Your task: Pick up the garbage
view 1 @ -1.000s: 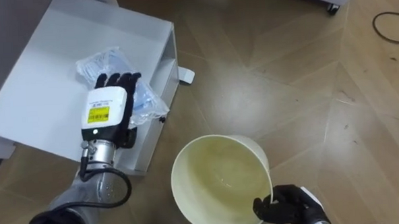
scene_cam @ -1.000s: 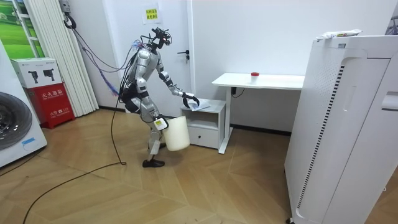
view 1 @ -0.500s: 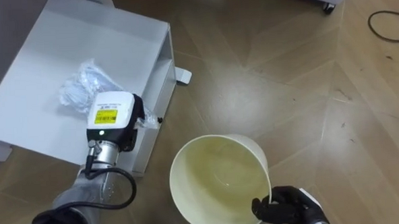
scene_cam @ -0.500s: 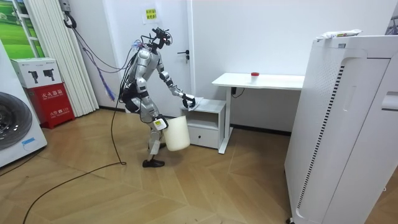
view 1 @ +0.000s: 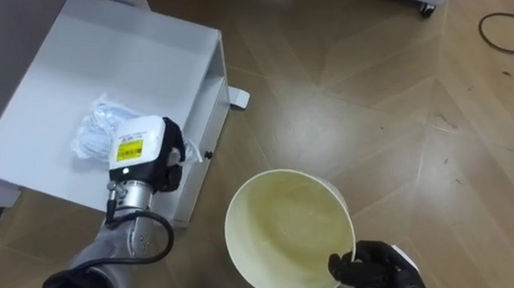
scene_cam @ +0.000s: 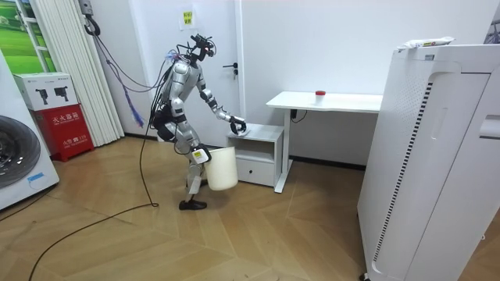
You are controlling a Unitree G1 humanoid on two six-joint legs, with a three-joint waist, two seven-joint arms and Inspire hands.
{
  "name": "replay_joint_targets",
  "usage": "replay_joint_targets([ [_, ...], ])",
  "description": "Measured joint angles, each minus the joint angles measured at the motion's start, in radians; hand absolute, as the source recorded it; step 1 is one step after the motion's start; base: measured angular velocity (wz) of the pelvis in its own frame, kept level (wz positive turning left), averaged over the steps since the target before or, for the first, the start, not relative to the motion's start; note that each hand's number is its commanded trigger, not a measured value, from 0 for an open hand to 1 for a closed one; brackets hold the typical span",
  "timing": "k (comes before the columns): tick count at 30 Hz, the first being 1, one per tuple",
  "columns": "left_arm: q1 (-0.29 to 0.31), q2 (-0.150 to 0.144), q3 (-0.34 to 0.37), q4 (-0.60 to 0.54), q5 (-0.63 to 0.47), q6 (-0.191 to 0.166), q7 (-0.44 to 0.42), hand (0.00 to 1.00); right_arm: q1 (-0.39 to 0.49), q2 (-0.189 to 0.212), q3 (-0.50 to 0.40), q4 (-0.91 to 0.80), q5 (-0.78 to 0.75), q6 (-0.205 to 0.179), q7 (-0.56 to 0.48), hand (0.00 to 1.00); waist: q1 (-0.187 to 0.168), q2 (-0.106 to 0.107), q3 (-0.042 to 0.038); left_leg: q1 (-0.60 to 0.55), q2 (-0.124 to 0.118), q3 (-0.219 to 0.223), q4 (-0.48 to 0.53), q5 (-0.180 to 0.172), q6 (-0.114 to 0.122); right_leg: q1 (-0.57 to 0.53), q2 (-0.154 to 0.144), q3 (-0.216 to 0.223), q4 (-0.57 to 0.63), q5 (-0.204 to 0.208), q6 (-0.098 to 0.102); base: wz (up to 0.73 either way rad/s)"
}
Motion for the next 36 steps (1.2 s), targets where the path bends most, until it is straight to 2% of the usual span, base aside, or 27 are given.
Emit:
replay_joint_targets([
  [3, 0.053, -0.01, 0.009, -0.06, -0.189, -0.054, -0.015, 1.0, 0.001, 0.009, 0.0, 0.005, -0.018, -0.008, -0.011, 1.0, 0.007, -0.003, -0.002, 0.016, -0.002, 0.006, -0.003, 0.0, 0.0, 0.009, -0.001, 0.007, 0.0, 0.0, 0.0, 0.0],
  [6, 0.123, -0.044, 0.003, -0.117, -0.385, -0.086, -0.066, 1.0, 0.001, 0.025, 0.011, 0.022, -0.016, -0.015, -0.024, 1.0, 0.014, -0.006, -0.0036, 0.04, -0.003, 0.016, -0.019, 0.0, 0.0, 0.026, -0.001, 0.016, -0.007, 0.0, 0.0, -0.03],
  [8, 0.174, -0.075, -0.003, -0.137, -0.476, -0.095, -0.121, 1.0, -0.001, 0.039, 0.019, 0.039, -0.017, -0.015, -0.037, 1.0, 0.021, -0.017, -0.0165, 0.057, -0.004, 0.029, -0.03, 0.001, -0.001, 0.032, 0.0, 0.024, -0.011, 0.001, 0.002, -0.1],
  [10, 0.241, -0.12, -0.029, -0.17, -0.567, -0.095, -0.194, 1.0, 0.0, 0.065, 0.03, 0.075, -0.016, -0.017, -0.043, 1.0, 0.029, -0.034, -0.0413, 0.072, -0.009, 0.036, -0.049, 0.006, -0.005, 0.039, 0.0, 0.028, -0.023, 0.004, 0.002, -0.03],
  [11, 0.254, -0.132, -0.039, -0.174, -0.582, -0.095, -0.215, 1.0, -0.001, 0.072, 0.031, 0.085, -0.016, -0.017, -0.044, 1.0, 0.03, -0.037, -0.044, 0.077, -0.015, 0.036, -0.054, 0.008, -0.005, 0.044, -0.001, 0.028, -0.027, 0.005, 0.003, 0.05],
  [12, 0.279, -0.159, -0.064, -0.175, -0.617, -0.095, -0.255, 1.0, 0.001, 0.082, 0.034, 0.094, -0.016, -0.016, -0.053, 1.0, 0.032, -0.044, -0.0497, 0.087, -0.019, 0.035, -0.065, 0.013, -0.006, 0.054, -0.002, 0.029, -0.038, 0.008, 0.004, 0.06],
  [15, 0.334, -0.225, -0.106, -0.172, -0.717, -0.095, -0.35, 1.0, 0.002, 0.094, 0.041, 0.097, -0.017, -0.015, -0.062, 1.0, 0.037, -0.051, -0.0547, 0.099, -0.017, 0.036, -0.076, 0.014, -0.006, 0.072, 0.002, 0.022, -0.065, 0.018, 0.009, -0.02],
  [16, 0.345, -0.237, -0.131, -0.167, -0.759, -0.093, -0.392, 1.0, 0.0, 0.099, 0.051, 0.097, -0.015, -0.017, -0.062, 1.0, 0.041, -0.051, -0.0547, 0.099, -0.016, 0.036, -0.079, 0.015, -0.005, 0.074, 0.005, 0.021, -0.075, 0.023, 0.01, -0.06],
  [19, 0.372, -0.262, -0.161, -0.163, -0.802, -0.088, -0.497, 1.0, -0.001, 0.101, 0.046, 0.1, -0.017, -0.019, -0.063, 1.0, 0.061, -0.052, -0.0551, 0.099, -0.018, 0.037, -0.089, 0.016, -0.003, 0.076, 0.007, 0.021, -0.089, 0.031, 0.014, -0.02],
  [22, 0.385, -0.256, -0.163, -0.163, -0.811, -0.063, -0.578, 1.0, -0.001, 0.109, 0.046, 0.101, -0.02, -0.019, -0.067, 1.0, 0.069, -0.052, -0.0553, 0.099, -0.019, 0.037, -0.091, 0.016, -0.002, 0.076, 0.006, 0.021, -0.09, 0.031, 0.014, 0.0],
  [28, 0.393, -0.258, -0.185, -0.164, -0.85, -0.042, -0.683, 1.0, -0.002, 0.111, 0.048, 0.108, -0.019, -0.019, -0.072, 1.0, 0.088, -0.055, -0.0572, 0.1, -0.016, 0.042, -0.092, 0.016, -0.002, 0.073, 0.015, 0.028, -0.091, 0.033, 0.014, -0.02],
  [31, 0.404, -0.265, -0.189, -0.166, -0.868, -0.038, -0.703, 1.0, 0.0, 0.111, 0.048, 0.108, -0.018, -0.02, -0.082, 1.0, 0.089, -0.057, -0.0585, 0.101, -0.015, 0.045, -0.092, 0.016, -0.002, 0.071, 0.017, 0.03, -0.091, 0.033, 0.014, -0.02],
  [32, 0.407, -0.266, -0.188, -0.168, -0.868, -0.036, -0.705, 0.85, 0.0, 0.111, 0.048, 0.109, -0.018, -0.02, -0.083, 1.0, 0.089, -0.058, -0.0588, 0.101, -0.014, 0.046, -0.092, 0.016, -0.002, 0.071, 0.017, 0.03, -0.091, 0.033, 0.014, 0.0],
  [33, 0.41, -0.266, -0.188, -0.173, -0.868, -0.033, -0.708, 0.53, 0.0, 0.111, 0.048, 0.111, -0.018, -0.022, -0.084, 1.0, 0.089, -0.058, -0.0595, 0.101, -0.013, 0.046, -0.091, 0.016, -0.002, 0.071, 0.018, 0.03, -0.091, 0.034, 0.013, 0.0],
  [34, 0.41, -0.266, -0.188, -0.176, -0.868, -0.033, -0.711, 0.0, 0.0, 0.111, 0.048, 0.113, -0.018, -0.027, -0.086, 1.0, 0.09, -0.058, -0.0596, 0.102, -0.012, 0.046, -0.09, 0.016, -0.003, 0.071, 0.019, 0.031, -0.091, 0.034, 0.013, 0.0],
  [36, 0.409, -0.266, -0.188, -0.176, -0.867, -0.033, -0.717, 0.0, 0.002, 0.111, 0.049, 0.114, -0.018, -0.032, -0.089, 1.0, 0.09, -0.058, -0.0598, 0.102, -0.009, 0.048, -0.088, 0.016, -0.003, 0.07, 0.021, 0.031, -0.091, 0.035, 0.011, -0.04],
])
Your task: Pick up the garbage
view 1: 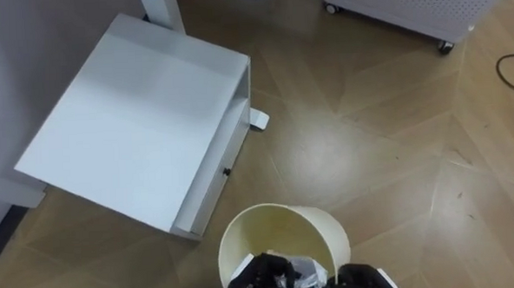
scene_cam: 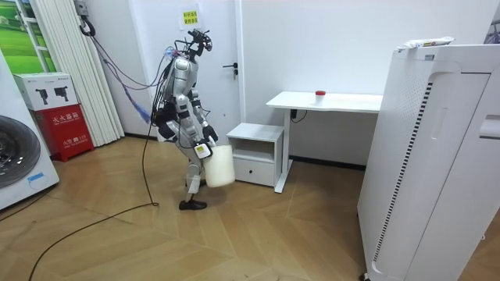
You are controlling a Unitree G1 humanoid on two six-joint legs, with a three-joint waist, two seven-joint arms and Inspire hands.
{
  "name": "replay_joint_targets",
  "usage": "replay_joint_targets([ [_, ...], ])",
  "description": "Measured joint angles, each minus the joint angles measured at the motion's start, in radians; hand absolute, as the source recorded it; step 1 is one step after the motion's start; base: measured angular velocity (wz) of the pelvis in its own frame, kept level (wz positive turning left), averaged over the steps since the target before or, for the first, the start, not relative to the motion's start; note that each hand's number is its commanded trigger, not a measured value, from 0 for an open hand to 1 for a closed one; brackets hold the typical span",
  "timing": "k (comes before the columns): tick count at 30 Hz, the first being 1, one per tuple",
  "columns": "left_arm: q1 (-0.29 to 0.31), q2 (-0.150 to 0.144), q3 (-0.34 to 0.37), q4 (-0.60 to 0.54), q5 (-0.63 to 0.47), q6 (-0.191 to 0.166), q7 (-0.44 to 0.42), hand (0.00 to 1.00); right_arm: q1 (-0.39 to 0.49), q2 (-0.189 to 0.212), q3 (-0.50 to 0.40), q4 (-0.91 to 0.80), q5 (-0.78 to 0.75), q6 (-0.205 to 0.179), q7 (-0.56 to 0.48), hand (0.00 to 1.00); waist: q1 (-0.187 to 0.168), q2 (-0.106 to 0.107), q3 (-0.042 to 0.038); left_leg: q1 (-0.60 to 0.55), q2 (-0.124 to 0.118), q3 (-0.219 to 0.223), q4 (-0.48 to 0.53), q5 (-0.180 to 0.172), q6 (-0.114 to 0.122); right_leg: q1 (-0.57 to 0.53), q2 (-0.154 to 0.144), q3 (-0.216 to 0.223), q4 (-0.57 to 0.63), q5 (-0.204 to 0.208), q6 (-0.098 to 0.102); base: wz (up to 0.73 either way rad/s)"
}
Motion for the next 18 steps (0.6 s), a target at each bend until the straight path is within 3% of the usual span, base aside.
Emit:
replay_joint_targets([
  [7, 0.003, 0.001, -0.001, 0.0, 0.001, 0.0, -0.003, 0.0, -0.002, -0.001, 0.001, 0.011, 0.0, -0.017, -0.01, 1.0, 0.026, 0.0, -0.0013, 0.0, 0.007, 0.005, 0.001, 0.002, -0.003, -0.006, 0.012, 0.006, 0.002, 0.005, -0.007, -0.05],
  [18, 0.013, 0.003, -0.005, -0.005, 0.056, -0.001, 0.0, 0.0, 0.006, 0.001, -0.001, 0.023, -0.002, -0.018, 0.01, 1.0, 0.022, -0.015, -0.0114, 0.001, 0.009, 0.006, 0.001, 0.003, -0.004, -0.005, 0.013, 0.009, 0.004, 0.006, -0.006, 0.0],
])
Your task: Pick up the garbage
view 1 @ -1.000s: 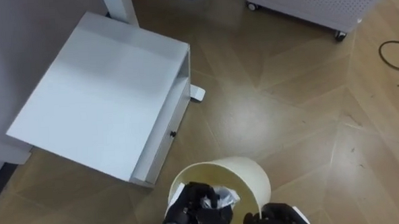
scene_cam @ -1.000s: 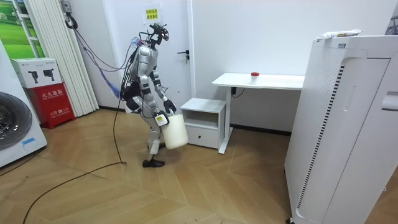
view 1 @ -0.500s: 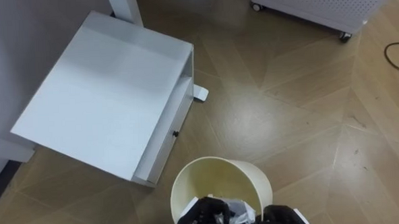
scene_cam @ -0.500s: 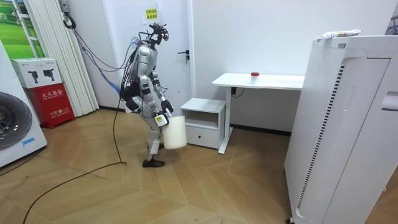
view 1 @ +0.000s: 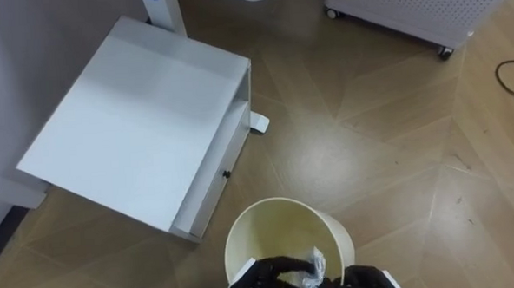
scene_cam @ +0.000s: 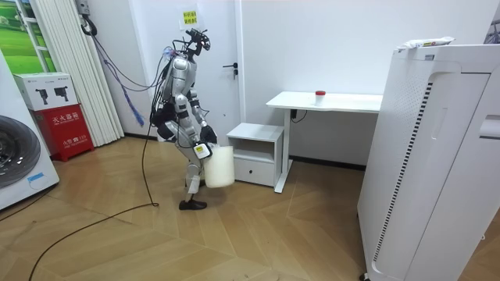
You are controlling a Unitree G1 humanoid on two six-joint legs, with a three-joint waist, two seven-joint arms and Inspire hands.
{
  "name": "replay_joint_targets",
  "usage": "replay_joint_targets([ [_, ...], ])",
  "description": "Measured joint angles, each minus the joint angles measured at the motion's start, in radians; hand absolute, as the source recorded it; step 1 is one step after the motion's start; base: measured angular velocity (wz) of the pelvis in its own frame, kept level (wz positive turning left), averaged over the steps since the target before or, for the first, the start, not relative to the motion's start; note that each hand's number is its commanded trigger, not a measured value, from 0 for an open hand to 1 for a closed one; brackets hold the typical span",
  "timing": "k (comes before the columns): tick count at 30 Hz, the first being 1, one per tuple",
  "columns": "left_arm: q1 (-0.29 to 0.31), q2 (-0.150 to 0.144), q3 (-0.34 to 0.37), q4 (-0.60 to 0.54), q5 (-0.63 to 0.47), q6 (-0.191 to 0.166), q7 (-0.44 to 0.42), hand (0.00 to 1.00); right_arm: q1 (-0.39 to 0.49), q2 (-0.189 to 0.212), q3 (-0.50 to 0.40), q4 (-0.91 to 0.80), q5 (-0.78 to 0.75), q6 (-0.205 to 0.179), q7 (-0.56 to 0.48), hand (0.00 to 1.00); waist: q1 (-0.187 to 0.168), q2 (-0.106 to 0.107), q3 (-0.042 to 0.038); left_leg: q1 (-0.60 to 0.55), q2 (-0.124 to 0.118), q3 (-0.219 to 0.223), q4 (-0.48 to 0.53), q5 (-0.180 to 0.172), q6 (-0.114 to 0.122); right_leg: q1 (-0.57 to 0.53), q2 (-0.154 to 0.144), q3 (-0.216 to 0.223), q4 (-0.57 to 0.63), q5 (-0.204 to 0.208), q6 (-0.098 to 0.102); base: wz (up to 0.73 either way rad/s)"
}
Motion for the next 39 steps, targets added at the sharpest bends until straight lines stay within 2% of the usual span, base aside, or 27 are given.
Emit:
replay_joint_targets([
  [6, 0.0, 0.0, -0.001, -0.027, 0.037, -0.001, 0.007, 0.0, 0.009, -0.001, 0.001, 0.017, -0.002, -0.001, 0.042, 1.0, 0.002, 0.0, 0.0004, 0.026, -0.002, 0.006, -0.007, 0.0, 0.0, 0.02, -0.002, 0.003, -0.004, 0.0, 0.001, 0.0],
  [12, 0.009, 0.005, -0.001, -0.053, 0.051, -0.02, 0.023, 0.0, 0.024, -0.009, -0.001, 0.035, -0.001, -0.001, 0.061, 1.0, 0.001, -0.002, 0.0018, 0.071, -0.005, 0.013, -0.024, 0.0, 0.0, 0.06, -0.014, 0.005, -0.011, -0.003, 0.004, 0.01],
  [15, 0.033, 0.027, 0.001, -0.09, 0.066, -0.031, 0.024, 0.0, 0.041, -0.015, -0.011, 0.032, 0.0, -0.002, 0.077, 1.0, 0.001, -0.003, 0.0022, 0.103, -0.011, 0.016, -0.037, 0.0, -0.001, 0.09, -0.017, 0.006, -0.02, -0.006, 0.007, 0.02],
  [17, 0.033, 0.033, 0.001, -0.092, 0.067, -0.033, 0.027, 0.0, 0.043, -0.024, -0.011, 0.032, 0.002, -0.003, 0.086, 1.0, 0.003, -0.002, 0.0022, 0.124, -0.019, 0.015, -0.044, 0.0, -0.001, 0.11, -0.02, 0.006, -0.021, -0.011, 0.009, 0.07],
  [20, 0.036, 0.058, 0.005, -0.121, 0.066, -0.033, 0.026, 0.0, 0.052, -0.042, -0.018, 0.032, 0.002, -0.002, 0.113, 1.0, 0.006, -0.002, 0.0026, 0.163, -0.022, 0.014, -0.057, -0.002, -0.003, 0.153, -0.021, 0.0, -0.036, -0.012, 0.011, 0.01],
  [23, 0.042, 0.077, 0.016, -0.158, 0.067, -0.04, 0.026, 0.0, 0.071, -0.051, -0.035, 0.035, 0.0, -0.003, 0.116, 1.0, 0.003, 0.0, 0.0039, 0.229, -0.039, 0.012, -0.078, -0.004, -0.008, 0.219, -0.029, -0.004, -0.046, -0.024, 0.018, 0.1],
  [26, 0.062, 0.099, 0.063, -0.213, 0.069, -0.053, 0.027, 0.0, 0.088, -0.064, -0.069, 0.059, 0.0, -0.004, 0.139, 1.0, 0.009, 0.004, 0.0053, 0.302, -0.048, 0.012, -0.109, -0.005, -0.014, 0.293, -0.029, -0.009, -0.078, -0.026, 0.021, 0.0],
  [29, 0.072, 0.122, 0.1, -0.274, 0.069, -0.06, 0.043, 0.0, 0.101, -0.095, -0.082, 0.067, 0.003, -0.006, 0.149, 1.0, 0.01, 0.005, 0.0057, 0.358, -0.057, 0.012, -0.128, -0.006, -0.023, 0.35, -0.034, -0.015, -0.091, -0.036, 0.024, 0.06],
  [31, 0.121, 0.143, 0.15, -0.359, 0.077, -0.06, 0.052, 0.0, 0.13, -0.103, -0.127, 0.061, 0.001, -0.012, 0.148, 1.0, 0.015, 0.003, 0.0052, 0.41, -0.056, 0.011, -0.136, -0.013, -0.035, 0.401, -0.029, -0.016, -0.102, -0.048, 0.023, -0.02],
  [34, 0.173, 0.167, 0.184, -0.474, 0.075, -0.067, 0.068, 0.0, 0.166, -0.112, -0.162, 0.053, 0.005, -0.014, 0.148, 1.0, 0.026, -0.001, 0.0038, 0.467, -0.056, 0.01, -0.136, -0.022, -0.051, 0.453, -0.017, -0.008, -0.11, -0.064, 0.02, -0.05],
  [36, 0.196, 0.168, 0.205, -0.516, 0.079, -0.068, 0.09, 0.0, 0.179, -0.115, -0.163, 0.054, 0.0, -0.014, 0.144, 1.0, 0.034, -0.012, 0.0026, 0.516, -0.056, 0.009, -0.148, -0.021, -0.056, 0.491, -0.007, 0.007, -0.124, -0.069, 0.016, -0.32],
  [38, 0.225, 0.169, 0.235, -0.56, 0.088, -0.071, 0.115, 0.0, 0.186, -0.115, -0.17, 0.05, -0.01, -0.014, 0.14, 1.0, 0.055, -0.025, -0.0028, 0.562, -0.059, -0.021, -0.163, -0.02, -0.066, 0.526, 0.012, 0.036, -0.148, -0.064, 0.009, -0.62],
  [39, 0.25, 0.171, 0.258, -0.592, 0.104, -0.077, 0.128, 0.0, 0.203, -0.115, -0.178, 0.033, -0.03, -0.014, 0.136, 1.0, 0.057, -0.032, -0.0088, 0.591, -0.064, -0.059, -0.177, -0.019, -0.075, 0.557, 0.028, 0.052, -0.173, -0.058, 0.006, -0.53],
])
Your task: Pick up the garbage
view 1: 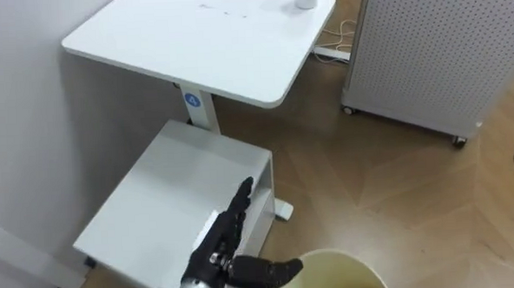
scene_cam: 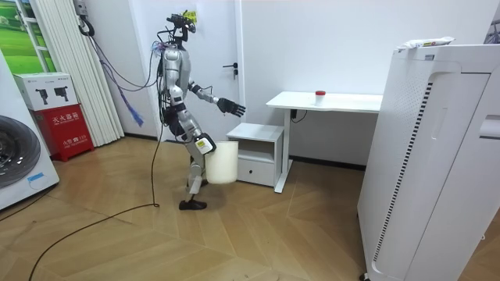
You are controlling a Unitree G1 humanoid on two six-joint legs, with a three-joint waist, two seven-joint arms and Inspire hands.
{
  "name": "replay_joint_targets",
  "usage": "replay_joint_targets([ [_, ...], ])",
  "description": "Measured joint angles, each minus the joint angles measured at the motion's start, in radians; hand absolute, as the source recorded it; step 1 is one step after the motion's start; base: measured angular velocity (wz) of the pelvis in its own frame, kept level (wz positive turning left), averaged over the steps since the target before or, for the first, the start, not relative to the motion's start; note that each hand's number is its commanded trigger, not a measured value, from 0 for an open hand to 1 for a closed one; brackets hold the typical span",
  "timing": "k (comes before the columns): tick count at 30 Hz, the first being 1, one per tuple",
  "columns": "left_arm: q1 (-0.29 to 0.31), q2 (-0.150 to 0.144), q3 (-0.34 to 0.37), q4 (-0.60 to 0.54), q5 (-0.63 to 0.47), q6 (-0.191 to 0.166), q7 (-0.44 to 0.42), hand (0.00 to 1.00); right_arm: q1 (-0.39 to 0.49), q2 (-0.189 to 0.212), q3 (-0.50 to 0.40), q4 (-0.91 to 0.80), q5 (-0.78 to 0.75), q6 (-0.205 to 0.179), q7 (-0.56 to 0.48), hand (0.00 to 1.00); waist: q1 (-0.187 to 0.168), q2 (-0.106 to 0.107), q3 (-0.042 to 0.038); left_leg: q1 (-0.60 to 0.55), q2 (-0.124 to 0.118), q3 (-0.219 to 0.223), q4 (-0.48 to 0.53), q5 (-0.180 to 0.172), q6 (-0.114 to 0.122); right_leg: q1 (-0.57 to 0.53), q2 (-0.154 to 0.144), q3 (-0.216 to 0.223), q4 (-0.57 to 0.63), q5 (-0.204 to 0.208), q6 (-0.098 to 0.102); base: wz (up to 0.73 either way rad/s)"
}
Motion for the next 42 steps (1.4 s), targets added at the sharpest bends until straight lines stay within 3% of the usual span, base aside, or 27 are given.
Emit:
replay_joint_targets([
  [1, 0.023, 0.002, 0.025, -0.029, 0.02, -0.005, 0.007, 0.0, 0.023, 0.003, -0.011, -0.019, -0.023, 0.0, 0.001, 1.0, -0.001, -0.009, -0.0107, 0.029, -0.01, -0.038, -0.018, 0.005, -0.009, 0.029, 0.012, 0.015, -0.022, 0.003, 0.0, -0.45],
  [3, 0.053, 0.003, 0.065, -0.084, 0.065, -0.005, 0.029, 0.0, 0.062, 0.004, -0.04, -0.061, -0.055, 0.004, -0.001, 1.0, 0.005, -0.018, -0.024, 0.079, -0.014, -0.062, -0.054, 0.002, -0.026, 0.067, 0.026, 0.03, -0.055, 0.009, -0.004, -0.4],
  [9, 0.069, 0.005, 0.134, -0.187, 0.104, -0.023, 0.132, 0.0, 0.157, 0.003, -0.101, -0.164, -0.12, 0.005, -0.034, 1.0, 0.012, -0.005, -0.0367, 0.219, -0.026, -0.094, -0.159, -0.002, -0.044, 0.174, 0.059, 0.093, -0.162, 0.041, 0.0, -0.4],
  [12, 0.069, 0.025, 0.14, -0.187, 0.107, -0.024, 0.176, 0.0, 0.162, 0.006, -0.094, -0.17, -0.148, 0.014, -0.05, 1.0, 0.008, 0.0, -0.0384, 0.273, -0.035, -0.091, -0.19, -0.007, -0.051, 0.201, 0.06, 0.12, -0.169, 0.045, 0.006, -0.45],
  [17, 0.067, 0.028, 0.14, -0.186, 0.129, -0.023, 0.232, 0.0, 0.162, 0.013, -0.096, -0.2, -0.163, 0.043, -0.066, 1.0, -0.033, 0.008, -0.0356, 0.301, -0.043, -0.083, -0.194, -0.012, -0.051, 0.234, 0.063, 0.201, -0.212, 0.069, 0.025, -0.3],
  [20, 0.063, 0.031, 0.146, -0.182, 0.128, -0.023, 0.276, 0.0, 0.162, 0.016, -0.097, -0.206, -0.163, 0.051, -0.064, 1.0, -0.033, 0.009, -0.0319, 0.335, -0.048, -0.03, -0.21, -0.021, -0.044, 0.227, 0.069, 0.224, -0.223, 0.085, 0.039, -0.62],
  [23, 0.064, 0.039, 0.175, -0.179, 0.127, -0.023, 0.306, 0.0, 0.16, 0.028, -0.096, -0.21, -0.163, 0.06, -0.062, 1.0, -0.009, 0.012, -0.0283, 0.376, -0.046, 0.043, -0.213, -0.032, -0.03, 0.21, 0.068, 0.184, -0.227, 0.111, 0.044, -1.08],
  [24, 0.064, 0.039, 0.196, -0.179, 0.127, -0.023, 0.312, 0.0, 0.16, 0.031, -0.096, -0.21, -0.163, 0.061, -0.058, 1.0, 0.016, 0.017, -0.0248, 0.403, -0.044, 0.079, -0.229, -0.033, -0.029, 0.199, 0.061, 0.1, -0.228, 0.131, 0.033, -1.58],
  [25, 0.064, 0.039, 0.221, -0.179, 0.128, -0.023, 0.324, 0.0, 0.158, 0.033, -0.096, -0.213, -0.169, 0.068, -0.049, 1.0, 0.043, 0.02, -0.0224, 0.42, -0.045, 0.098, -0.244, -0.033, -0.029, 0.185, 0.044, -0.025, -0.228, 0.153, 0.014, -1.6],
  [27, 0.062, 0.04, 0.258, -0.179, 0.127, -0.023, 0.341, 0.0, 0.155, 0.04, -0.096, -0.214, -0.173, 0.073, -0.029, 1.0, 0.046, 0.022, -0.0205, 0.419, -0.045, 0.104, -0.243, -0.033, -0.029, 0.179, 0.019, -0.169, -0.234, 0.176, -0.009, -0.98],
  [28, 0.061, 0.041, 0.27, -0.182, 0.124, -0.023, 0.346, 0.0, 0.161, 0.038, -0.096, -0.214, -0.171, 0.078, -0.018, 1.0, 0.034, 0.023, -0.0208, 0.419, -0.047, 0.103, -0.247, -0.033, -0.029, 0.18, 0.017, -0.2, -0.247, 0.188, -0.013, -0.46],
  [31, 0.057, 0.059, 0.272, -0.192, 0.127, -0.023, 0.369, 0.0, 0.161, 0.038, -0.107, -0.215, -0.168, 0.081, -0.007, 1.0, 0.02, 0.022, -0.0208, 0.424, -0.059, 0.103, -0.282, -0.033, -0.029, 0.158, 0.019, -0.199, -0.255, 0.205, -0.011, -0.18],
  [35, 0.057, 0.06, 0.273, -0.192, 0.128, -0.023, 0.398, 0.0, 0.16, 0.037, -0.112, -0.215, -0.169, 0.081, 0.011, 1.0, 0.025, 0.021, -0.0213, 0.434, -0.059, 0.102, -0.294, -0.033, -0.029, 0.152, 0.026, -0.201, -0.26, 0.217, -0.018, -0.11],
  [39, 0.057, 0.06, 0.295, -0.192, 0.125, -0.023, 0.41, 0.0, 0.142, 0.034, -0.116, -0.215, -0.178, 0.081, 0.033, 1.0, 0.028, 0.022, -0.0218, 0.437, -0.046, 0.106, -0.287, -0.033, -0.029, 0.15, 0.042, -0.208, -0.261, 0.224, -0.033, -0.1],
  [42, 0.057, 0.059, 0.32, -0.186, 0.126, -0.023, 0.414, 0.0, 0.146, 0.031, -0.115, -0.215, -0.204, 0.081, 0.045, 1.0, 0.03, 0.01, -0.02, 0.41, -0.022, 0.105, -0.183, -0.033, -0.029, 0.158, 0.04, -0.212, -0.239, 0.204, -0.057, -0.13],
])
